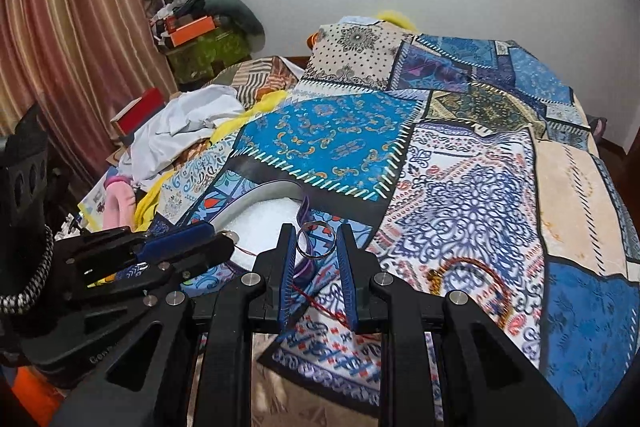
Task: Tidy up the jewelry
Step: 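Carry the gold ring with the left gripper into the purple heart tin, then open the left gripper to drop the ring onto the white cushion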
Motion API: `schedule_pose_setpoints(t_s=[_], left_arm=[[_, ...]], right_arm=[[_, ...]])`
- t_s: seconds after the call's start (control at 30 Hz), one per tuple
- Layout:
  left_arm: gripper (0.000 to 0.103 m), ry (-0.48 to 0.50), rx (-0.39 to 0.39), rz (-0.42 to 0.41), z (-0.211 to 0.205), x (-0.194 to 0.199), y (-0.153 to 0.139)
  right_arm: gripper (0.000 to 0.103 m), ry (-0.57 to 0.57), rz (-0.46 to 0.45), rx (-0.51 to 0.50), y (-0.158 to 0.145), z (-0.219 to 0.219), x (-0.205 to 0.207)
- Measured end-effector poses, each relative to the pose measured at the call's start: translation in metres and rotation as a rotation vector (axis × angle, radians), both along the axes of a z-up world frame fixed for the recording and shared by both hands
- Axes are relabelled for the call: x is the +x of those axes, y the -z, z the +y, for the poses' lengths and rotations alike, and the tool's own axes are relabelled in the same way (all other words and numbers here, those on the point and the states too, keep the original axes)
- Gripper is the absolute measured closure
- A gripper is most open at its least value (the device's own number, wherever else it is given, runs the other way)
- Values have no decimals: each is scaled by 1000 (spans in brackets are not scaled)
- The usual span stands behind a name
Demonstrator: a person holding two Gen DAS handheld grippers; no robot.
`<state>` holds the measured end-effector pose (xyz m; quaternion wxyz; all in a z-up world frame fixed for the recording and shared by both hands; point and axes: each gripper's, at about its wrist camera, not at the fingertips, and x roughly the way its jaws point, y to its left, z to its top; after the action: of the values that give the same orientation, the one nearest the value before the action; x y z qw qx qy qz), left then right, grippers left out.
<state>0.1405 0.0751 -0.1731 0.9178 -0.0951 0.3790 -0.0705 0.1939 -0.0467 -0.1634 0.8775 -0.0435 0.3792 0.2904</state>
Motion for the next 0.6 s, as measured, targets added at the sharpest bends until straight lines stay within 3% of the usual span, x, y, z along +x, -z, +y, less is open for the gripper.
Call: schedule_pose_setpoints(t_s=[0.43,0.6], left_arm=[[84,19,-6,41,8,18,16],[84,10,59,28,7,18,12]], right_arm=[[84,-56,47,-22,11,26,18],[84,-68,55,-29,12,32,23]])
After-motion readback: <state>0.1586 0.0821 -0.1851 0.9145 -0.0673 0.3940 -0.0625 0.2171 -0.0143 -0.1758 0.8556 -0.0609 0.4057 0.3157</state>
